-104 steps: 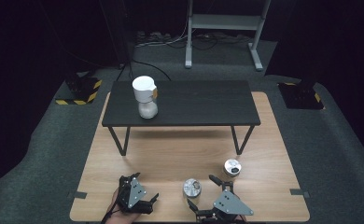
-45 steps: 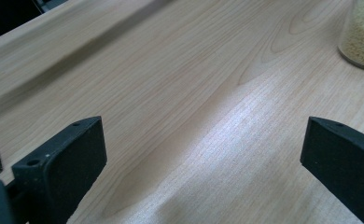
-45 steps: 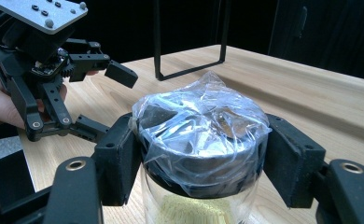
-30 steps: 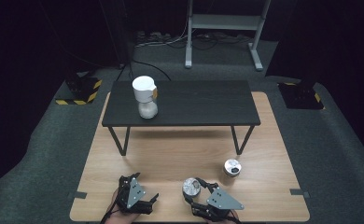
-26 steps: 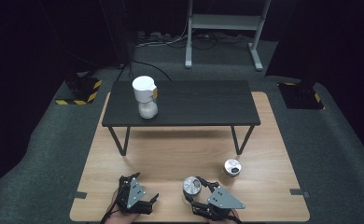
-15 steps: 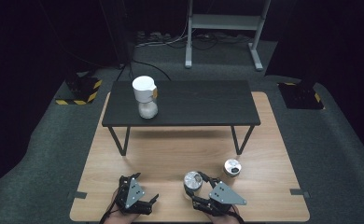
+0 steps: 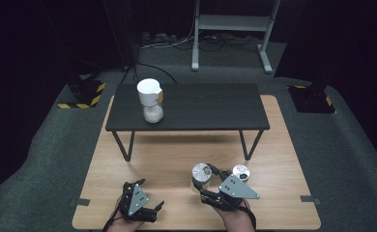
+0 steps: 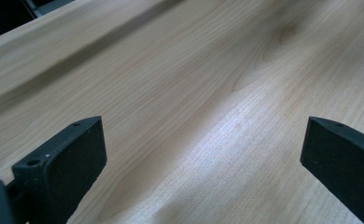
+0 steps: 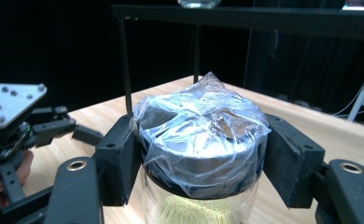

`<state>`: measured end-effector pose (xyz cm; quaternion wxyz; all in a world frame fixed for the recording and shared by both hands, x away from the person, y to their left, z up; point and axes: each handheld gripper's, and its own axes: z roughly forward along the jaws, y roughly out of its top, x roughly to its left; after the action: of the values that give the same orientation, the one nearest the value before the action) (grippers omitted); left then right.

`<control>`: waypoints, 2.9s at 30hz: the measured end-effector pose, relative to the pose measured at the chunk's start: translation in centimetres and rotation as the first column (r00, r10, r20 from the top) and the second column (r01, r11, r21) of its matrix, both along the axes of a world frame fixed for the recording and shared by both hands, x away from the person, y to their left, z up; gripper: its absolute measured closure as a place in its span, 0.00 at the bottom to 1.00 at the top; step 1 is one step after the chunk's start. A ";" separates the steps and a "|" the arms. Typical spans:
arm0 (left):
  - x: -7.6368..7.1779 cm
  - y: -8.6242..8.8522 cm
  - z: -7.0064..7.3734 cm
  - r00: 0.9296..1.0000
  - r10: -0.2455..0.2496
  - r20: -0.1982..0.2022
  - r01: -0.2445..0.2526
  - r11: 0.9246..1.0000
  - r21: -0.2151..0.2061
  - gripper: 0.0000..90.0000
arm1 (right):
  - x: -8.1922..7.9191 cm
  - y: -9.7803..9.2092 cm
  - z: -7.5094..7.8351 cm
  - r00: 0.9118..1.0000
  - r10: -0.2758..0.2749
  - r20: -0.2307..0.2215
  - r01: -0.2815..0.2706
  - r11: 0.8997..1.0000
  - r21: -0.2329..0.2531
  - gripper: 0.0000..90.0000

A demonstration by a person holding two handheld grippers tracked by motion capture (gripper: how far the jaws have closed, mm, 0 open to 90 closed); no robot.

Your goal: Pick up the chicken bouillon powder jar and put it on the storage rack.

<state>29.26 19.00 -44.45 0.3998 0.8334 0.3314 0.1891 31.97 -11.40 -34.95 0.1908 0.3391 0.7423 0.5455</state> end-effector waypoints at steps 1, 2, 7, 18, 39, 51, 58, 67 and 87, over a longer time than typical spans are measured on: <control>0.0 0.0 0.0 1.000 0.000 -0.001 0.000 1.000 0.000 0.01 | 0.2 0.0 0.2 1.000 0.001 0.005 -0.001 1.000 -0.001 0.38; 0.0 0.0 0.0 1.000 0.000 -0.001 0.000 1.000 0.000 0.01 | 0.3 0.0 0.4 1.000 0.000 0.005 0.000 1.000 -0.001 0.38; 0.0 0.1 0.0 1.000 0.000 -0.002 0.000 1.000 -0.005 0.01 | 1.1 0.0 1.2 1.000 -0.006 0.013 0.006 1.000 0.006 0.38; -0.1 0.0 0.0 1.000 -0.001 0.005 0.001 1.000 -0.005 0.01 | 2.7 -0.2 3.0 0.999 -0.023 0.039 0.022 1.000 0.021 0.38; -0.1 0.2 0.0 1.000 -0.013 0.007 0.013 1.000 -0.020 0.01 | 5.5 -0.1 6.8 0.993 -0.054 0.105 0.049 0.997 0.051 0.38; -0.2 0.2 0.1 1.000 -0.016 0.012 0.016 1.000 -0.023 0.01 | 7.1 0.2 9.0 0.988 -0.078 0.132 0.068 0.994 0.081 0.38; -0.2 0.3 0.1 1.000 -0.018 0.010 0.018 0.999 -0.029 0.01 | 7.7 0.7 10.0 0.985 -0.084 0.154 0.072 0.994 0.084 0.38; -0.2 0.3 0.0 1.000 -0.014 0.009 0.015 0.999 -0.039 0.01 | 8.8 1.3 11.1 0.978 -0.113 0.178 0.098 0.991 0.087 0.38; -0.2 0.5 0.1 1.000 -0.015 0.016 0.016 0.998 -0.055 0.01 | 12.9 2.4 11.5 0.967 -0.169 0.188 0.157 0.985 0.077 0.38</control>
<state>29.03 19.48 -44.37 0.4266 0.8232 0.3270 0.1832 44.83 -9.05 -23.47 0.2960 0.3501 0.6725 0.5809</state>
